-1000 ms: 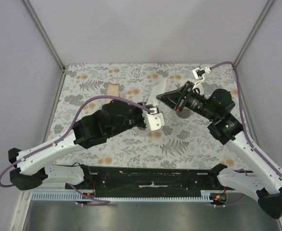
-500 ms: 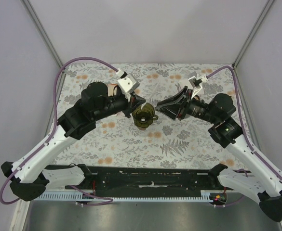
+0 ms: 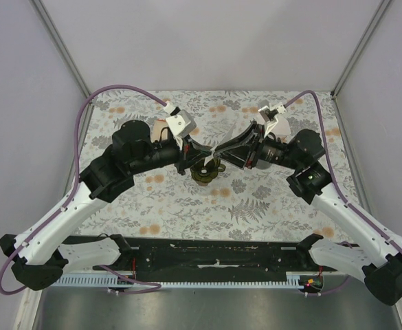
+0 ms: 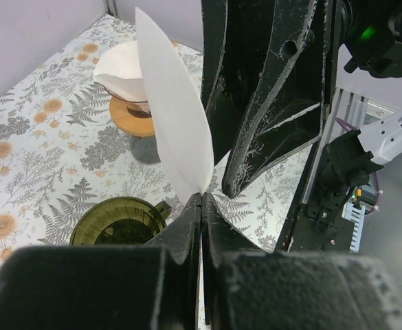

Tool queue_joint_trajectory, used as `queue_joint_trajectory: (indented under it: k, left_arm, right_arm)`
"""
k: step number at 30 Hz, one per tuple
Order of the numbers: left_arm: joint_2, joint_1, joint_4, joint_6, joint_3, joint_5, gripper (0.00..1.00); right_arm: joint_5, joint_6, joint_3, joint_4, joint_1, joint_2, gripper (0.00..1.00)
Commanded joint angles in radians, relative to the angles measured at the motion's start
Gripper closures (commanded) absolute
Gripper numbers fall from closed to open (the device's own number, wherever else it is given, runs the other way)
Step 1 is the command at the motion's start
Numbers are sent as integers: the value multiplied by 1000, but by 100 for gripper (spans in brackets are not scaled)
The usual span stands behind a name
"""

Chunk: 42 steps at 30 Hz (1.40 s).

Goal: Place the coffee filter in the dripper
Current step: Place the coffee filter in the coffee dripper.

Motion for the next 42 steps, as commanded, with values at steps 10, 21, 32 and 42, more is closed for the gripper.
queue_joint_trajectory:
  k: [10,21,32,42]
  left_arm:
    - [2,5,54,-32,10,65,98]
    - [-8,5,39,-17,9,41,98]
    - [2,5,36,-8,15,54,97]
    - [-1,5,14,44,-2,-30,98]
  right_arm:
    - [-49,34,46,119,12,28,78]
    - [11,-25,24,24,15,-2,100]
    - [32,-65,24,-8,14,-5,100]
    - [11,-68,1,33,14,6,100]
